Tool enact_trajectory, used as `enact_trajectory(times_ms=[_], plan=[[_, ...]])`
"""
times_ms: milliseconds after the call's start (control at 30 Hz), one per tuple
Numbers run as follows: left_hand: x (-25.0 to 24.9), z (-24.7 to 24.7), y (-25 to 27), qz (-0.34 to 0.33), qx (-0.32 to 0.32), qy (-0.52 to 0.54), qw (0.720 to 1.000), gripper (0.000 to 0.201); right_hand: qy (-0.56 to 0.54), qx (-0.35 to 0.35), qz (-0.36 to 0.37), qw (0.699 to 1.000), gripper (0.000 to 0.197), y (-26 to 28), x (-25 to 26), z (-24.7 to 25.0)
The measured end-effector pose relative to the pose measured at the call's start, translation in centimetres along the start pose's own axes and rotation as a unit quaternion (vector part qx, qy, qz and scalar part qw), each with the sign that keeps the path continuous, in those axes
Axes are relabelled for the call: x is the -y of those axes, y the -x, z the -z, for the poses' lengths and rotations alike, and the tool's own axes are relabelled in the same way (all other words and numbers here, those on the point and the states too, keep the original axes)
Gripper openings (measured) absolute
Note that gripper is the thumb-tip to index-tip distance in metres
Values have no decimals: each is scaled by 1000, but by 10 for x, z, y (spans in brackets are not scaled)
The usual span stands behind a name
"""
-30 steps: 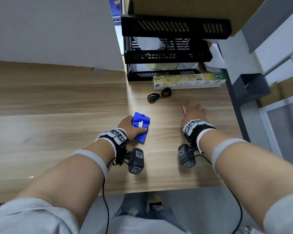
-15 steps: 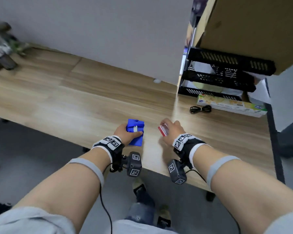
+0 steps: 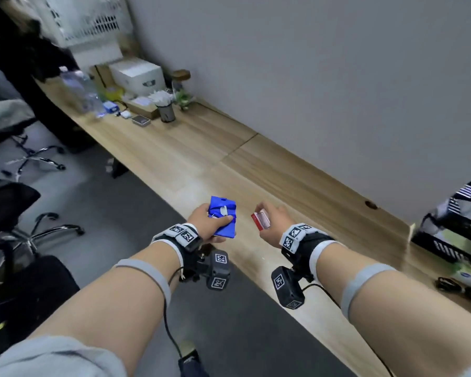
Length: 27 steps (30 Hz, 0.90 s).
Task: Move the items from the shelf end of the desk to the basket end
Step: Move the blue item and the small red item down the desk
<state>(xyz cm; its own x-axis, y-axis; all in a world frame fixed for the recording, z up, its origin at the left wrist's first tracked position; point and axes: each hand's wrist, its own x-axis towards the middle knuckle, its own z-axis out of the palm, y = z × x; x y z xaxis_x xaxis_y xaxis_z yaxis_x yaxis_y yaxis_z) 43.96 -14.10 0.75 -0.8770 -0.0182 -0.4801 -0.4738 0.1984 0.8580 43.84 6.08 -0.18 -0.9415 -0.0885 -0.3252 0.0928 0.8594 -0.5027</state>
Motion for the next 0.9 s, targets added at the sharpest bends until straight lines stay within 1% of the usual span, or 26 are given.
enact_trajectory(times_ms=[100, 167, 200, 300, 433, 567, 733, 900], plan=[[-5, 83, -30, -10, -35, -10, 999, 34, 14, 7, 16, 1000, 52, -47, 72, -17], [-10, 135, -49, -20, -57, -30, 998, 25, 15, 18, 26, 999, 50, -78, 117, -27], [-13, 158, -59, -21, -63, -31, 997, 23, 14, 19, 34, 999, 49, -94, 137, -31], [-26, 212, -84, -11, -71, -2, 997, 28, 10, 16, 56, 998, 45, -137, 188, -42], [-42, 260, -119, 9, -71, 11, 997, 32, -1, 20, 62, 998, 43, -188, 232, -51], [-55, 297, -165, 23, -78, 21, 996, 33, -15, 29, 56, 998, 42, -242, 255, -55], [-73, 344, -231, 21, -88, 9, 996, 32, -36, 40, 50, 997, 42, -323, 283, -59], [-91, 408, -292, 25, -120, 1, 992, 20, -42, 71, 46, 996, 47, -412, 340, -66]])
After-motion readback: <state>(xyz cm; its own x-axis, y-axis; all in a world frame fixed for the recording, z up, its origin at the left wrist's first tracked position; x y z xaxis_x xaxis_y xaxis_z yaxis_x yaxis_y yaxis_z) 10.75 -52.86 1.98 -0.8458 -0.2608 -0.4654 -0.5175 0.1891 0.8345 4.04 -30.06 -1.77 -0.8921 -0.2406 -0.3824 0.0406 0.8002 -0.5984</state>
